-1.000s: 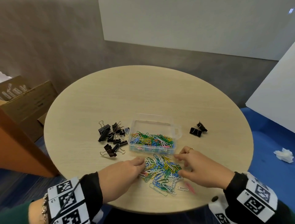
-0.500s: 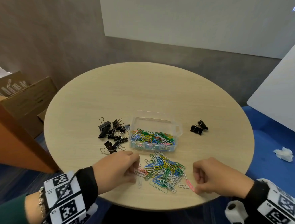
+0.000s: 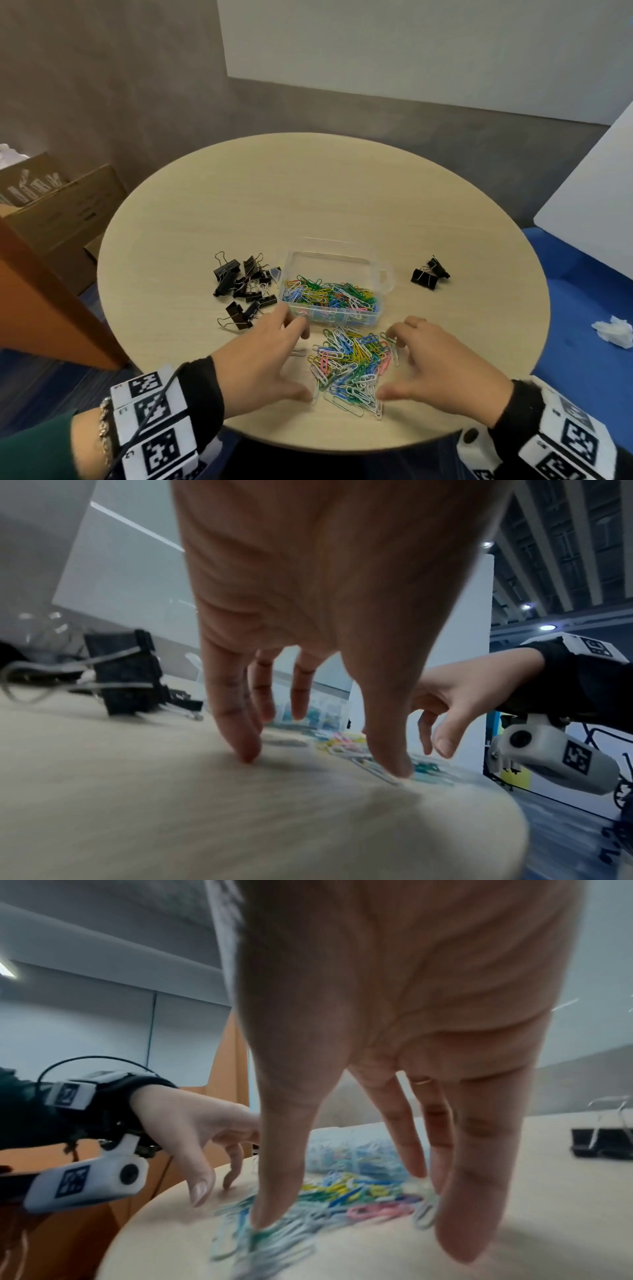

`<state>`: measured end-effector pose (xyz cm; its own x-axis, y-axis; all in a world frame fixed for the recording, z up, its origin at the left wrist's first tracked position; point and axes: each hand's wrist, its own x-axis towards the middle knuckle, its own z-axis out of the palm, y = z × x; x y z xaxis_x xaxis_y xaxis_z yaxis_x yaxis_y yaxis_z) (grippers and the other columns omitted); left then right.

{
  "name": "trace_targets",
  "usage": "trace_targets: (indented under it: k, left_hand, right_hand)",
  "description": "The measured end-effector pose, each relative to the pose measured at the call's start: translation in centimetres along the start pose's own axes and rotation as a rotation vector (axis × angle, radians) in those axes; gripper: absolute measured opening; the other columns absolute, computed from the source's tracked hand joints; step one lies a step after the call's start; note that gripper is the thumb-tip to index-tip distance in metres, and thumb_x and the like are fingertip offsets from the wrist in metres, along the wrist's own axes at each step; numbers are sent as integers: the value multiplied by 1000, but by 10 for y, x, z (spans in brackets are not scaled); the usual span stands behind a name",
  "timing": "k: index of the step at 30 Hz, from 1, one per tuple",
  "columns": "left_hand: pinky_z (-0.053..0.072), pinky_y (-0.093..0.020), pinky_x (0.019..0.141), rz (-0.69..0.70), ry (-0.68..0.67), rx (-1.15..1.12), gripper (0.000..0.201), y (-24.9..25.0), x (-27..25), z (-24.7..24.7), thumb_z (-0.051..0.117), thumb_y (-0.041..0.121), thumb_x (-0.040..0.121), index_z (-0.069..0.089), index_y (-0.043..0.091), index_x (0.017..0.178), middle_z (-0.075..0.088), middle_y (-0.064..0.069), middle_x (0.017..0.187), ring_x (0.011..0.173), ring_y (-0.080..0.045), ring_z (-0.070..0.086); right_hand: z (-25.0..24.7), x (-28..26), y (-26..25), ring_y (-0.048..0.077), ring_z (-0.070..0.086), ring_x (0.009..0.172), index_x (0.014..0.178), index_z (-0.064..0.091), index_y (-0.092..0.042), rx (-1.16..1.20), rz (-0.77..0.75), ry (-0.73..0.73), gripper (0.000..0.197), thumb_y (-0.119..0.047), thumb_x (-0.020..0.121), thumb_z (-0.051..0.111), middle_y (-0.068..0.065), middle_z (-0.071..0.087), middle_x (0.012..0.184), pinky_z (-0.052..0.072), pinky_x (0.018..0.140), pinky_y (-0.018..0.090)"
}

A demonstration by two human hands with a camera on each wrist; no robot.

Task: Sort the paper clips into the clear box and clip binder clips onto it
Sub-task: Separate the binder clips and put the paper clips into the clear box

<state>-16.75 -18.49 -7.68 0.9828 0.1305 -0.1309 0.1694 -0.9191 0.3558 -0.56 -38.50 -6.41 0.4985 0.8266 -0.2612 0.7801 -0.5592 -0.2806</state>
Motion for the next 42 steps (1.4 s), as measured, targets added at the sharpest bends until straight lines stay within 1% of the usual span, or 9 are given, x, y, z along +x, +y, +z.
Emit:
trace_targets:
  k: [3, 6, 10, 14, 17, 20, 29, 35, 42]
  left_hand:
    - [40, -28, 98, -9, -73, 38, 86, 8, 7, 9, 71, 65, 65, 31, 28, 132, 30, 6, 124, 112, -13, 35]
    - [40, -34, 99, 39, -66, 22, 87, 18, 20, 11, 74, 57, 69, 30, 24, 136, 35, 0, 126, 113, -17, 38]
    - [43, -37, 90, 67, -68, 97, 61, 26, 36, 8, 71, 42, 78, 41, 17, 126, 43, -6, 120, 104, -23, 47]
    - [46, -38, 85, 60, -56, 135, 39, 30, 42, 1, 63, 28, 87, 47, 14, 119, 51, -8, 117, 102, -28, 54]
    - [45, -37, 85, 72, -27, 154, 27, 27, 42, -2, 58, 20, 90, 52, 14, 115, 55, -7, 116, 104, -27, 54]
    - [42, -32, 81, 64, -3, 132, 18, 21, 41, -4, 56, 19, 91, 56, 15, 109, 60, -4, 111, 100, -23, 56]
    - [49, -28, 81, 48, 34, 12, 15, 17, 34, -10, 61, 22, 90, 63, 21, 104, 66, 2, 104, 87, -14, 60]
    - [44, -23, 75, 94, 111, 5, 12, 18, 39, -24, 65, 26, 87, 65, 22, 99, 67, 5, 95, 76, -5, 49]
    - [49, -27, 75, 85, 289, -36, 10, 19, 63, -61, 69, 22, 84, 67, 19, 94, 69, 4, 90, 79, -12, 61]
  right_hand:
    - [11, 1, -15, 13, 46, 108, 138, 37, -21, 28, -51, -43, 98, -63, 59, 75, -5, 39, 120, 43, 95, 26]
    - [17, 9, -27, 15, 46, 112, 135, 41, -21, 21, -80, -6, 85, -55, 64, 76, -4, 41, 125, 43, 98, 27]
    - [16, 19, -34, 19, 53, 101, 117, 53, -21, -15, -80, 46, 48, -40, 76, 71, -2, 51, 114, 46, 83, 28]
    - [13, 27, -29, 17, 50, 81, 100, 59, -22, -8, -116, 115, 21, -25, 80, 65, -1, 57, 94, 31, 57, 18]
    - [9, 27, -22, 12, 51, 66, 85, 61, -26, 75, -107, 122, 9, -21, 80, 67, -6, 56, 76, 30, 51, 15]
    - [0, 26, -13, 3, 54, 60, 84, 69, -24, 205, -77, 120, 6, -25, 80, 73, -9, 61, 71, 41, 56, 14]
    - [-42, 44, -2, 5, 66, 59, 82, 75, -20, 487, -127, 153, 4, -20, 78, 77, -4, 71, 62, 48, 61, 16]
    - [-54, 58, -11, 3, 66, 85, 98, 75, -23, 416, -195, 336, 15, -19, 84, 70, -10, 71, 91, 55, 77, 19]
    - [-51, 57, -6, 3, 64, 86, 97, 74, -20, 367, -187, 345, 13, -18, 85, 68, -13, 66, 91, 55, 82, 25]
